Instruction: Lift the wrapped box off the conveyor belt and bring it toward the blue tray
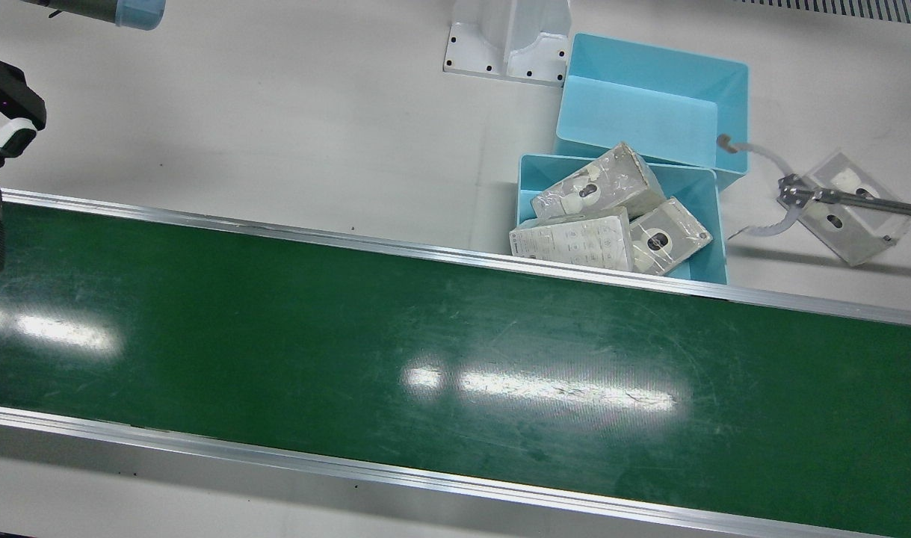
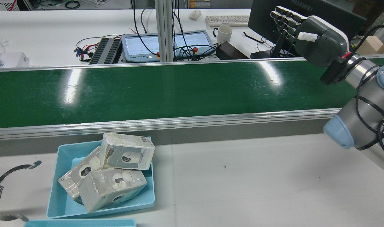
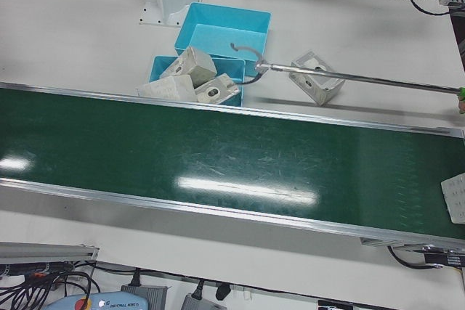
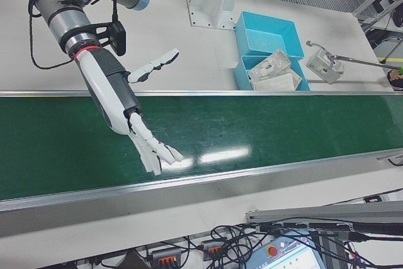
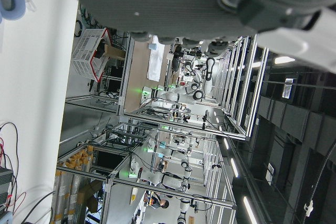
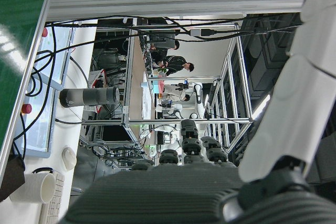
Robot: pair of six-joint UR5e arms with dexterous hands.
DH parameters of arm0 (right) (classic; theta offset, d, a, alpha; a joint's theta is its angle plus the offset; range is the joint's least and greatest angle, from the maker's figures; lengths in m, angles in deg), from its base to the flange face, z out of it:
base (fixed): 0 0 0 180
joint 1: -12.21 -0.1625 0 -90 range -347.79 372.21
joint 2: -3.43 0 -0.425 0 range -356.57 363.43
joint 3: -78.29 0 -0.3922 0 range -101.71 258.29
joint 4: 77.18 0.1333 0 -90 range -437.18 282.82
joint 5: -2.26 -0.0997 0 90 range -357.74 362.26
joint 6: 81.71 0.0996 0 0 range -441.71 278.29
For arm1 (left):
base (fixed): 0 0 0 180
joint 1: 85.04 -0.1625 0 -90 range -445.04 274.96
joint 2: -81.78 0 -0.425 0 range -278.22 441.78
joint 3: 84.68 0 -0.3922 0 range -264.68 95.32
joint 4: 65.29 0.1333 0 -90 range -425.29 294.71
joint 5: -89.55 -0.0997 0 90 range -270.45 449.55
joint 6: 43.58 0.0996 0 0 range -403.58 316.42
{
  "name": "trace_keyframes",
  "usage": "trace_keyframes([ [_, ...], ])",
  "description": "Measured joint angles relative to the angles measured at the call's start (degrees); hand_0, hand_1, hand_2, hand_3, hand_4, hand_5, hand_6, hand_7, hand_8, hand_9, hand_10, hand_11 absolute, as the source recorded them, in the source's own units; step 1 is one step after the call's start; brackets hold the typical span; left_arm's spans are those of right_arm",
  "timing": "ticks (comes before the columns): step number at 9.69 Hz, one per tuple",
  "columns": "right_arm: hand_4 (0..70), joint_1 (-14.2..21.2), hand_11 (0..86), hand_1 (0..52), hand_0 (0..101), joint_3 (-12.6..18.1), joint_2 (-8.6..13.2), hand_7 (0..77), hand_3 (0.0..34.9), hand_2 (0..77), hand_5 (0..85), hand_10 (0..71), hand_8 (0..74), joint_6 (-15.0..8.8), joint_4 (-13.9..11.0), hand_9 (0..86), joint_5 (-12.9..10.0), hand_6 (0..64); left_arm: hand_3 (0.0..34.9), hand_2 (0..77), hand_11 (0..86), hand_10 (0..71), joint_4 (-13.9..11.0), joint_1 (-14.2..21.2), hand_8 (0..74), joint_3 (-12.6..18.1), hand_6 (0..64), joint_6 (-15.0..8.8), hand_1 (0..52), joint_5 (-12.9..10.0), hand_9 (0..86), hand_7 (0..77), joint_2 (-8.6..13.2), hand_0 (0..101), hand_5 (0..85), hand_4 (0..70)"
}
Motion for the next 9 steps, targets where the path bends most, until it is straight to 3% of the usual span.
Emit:
trace_keyframes([
  [1, 1.1, 0.16, 1.1, 8.2, 41, 0.0, -0.01, 10.4, 0.0, 4.4, 5.5, 0.0, 2.2, 0.02, 0.0, 2.7, 0.03, 0.0, 0.0, 1.1, 0.5, 0.5, 0.0, 0.0, 0.5, 0.0, 0.0, 0.0, 0.0, 0.0, 0.5, 0.5, 0.0, 0, 1.1, 0.5],
  [2, 1.1, 0.28, 1.1, 8.2, 41, 0.0, -0.11, 10.4, 0.0, 4.4, 5.5, 0.0, 2.2, 0.11, 0.0, 2.7, 0.05, 0.0, 0.0, 1.1, 0.5, 0.5, 0.0, 0.0, 0.5, 0.0, 0.0, 0.0, 0.0, 0.0, 0.5, 0.5, 0.0, 0, 1.1, 0.5],
  [3, 8.7, 0.39, 1.1, 8.2, 41, 0.02, -0.18, 8.2, 0.0, 4.9, 6.0, 0.0, 2.2, 0.25, 0.0, 2.7, 0.06, 3.3, 0.0, 0.5, 0.5, 0.5, 0.0, 0.0, 0.5, 0.0, 0.0, 0.0, 0.0, 0.0, 0.5, 0.5, 0.0, 0, 1.1, 0.0],
  [7, 8.2, 1.08, 1.1, 8.2, 41, 0.15, -0.43, 9.3, 0.0, 4.9, 6.0, 0.0, 3.8, 0.54, 0.07, 3.3, 0.02, 2.7, 0.0, 0.5, 0.0, 0.5, 0.0, 0.0, 0.5, 0.0, 0.5, 0.0, 0.0, 0.0, 0.5, 0.5, 0.0, 0, 1.1, 0.5],
  [8, 9.3, 1.22, 1.6, 3.3, 41, 0.22, -0.66, 12.5, 0.0, 3.3, 6.0, 0.0, 4.4, 0.62, 0.08, 6.0, 0.0, 3.8, 0.0, 1.1, 0.5, 0.5, 0.0, 0.0, 0.5, 0.0, 0.5, 0.0, 0.0, 0.0, 0.0, 0.5, 0.0, 0, 1.1, 0.5],
  [9, 9.3, 1.35, 1.6, 3.3, 41, 0.31, -0.9, 12.5, 0.0, 3.3, 6.0, 0.0, 4.4, 0.67, 0.09, 6.0, -0.01, 3.8, 0.0, 1.1, 0.5, 0.5, 0.0, 0.0, 0.5, 0.0, 0.5, 0.0, 0.0, 0.0, 0.0, 0.5, 0.0, 0, 1.1, 0.5],
])
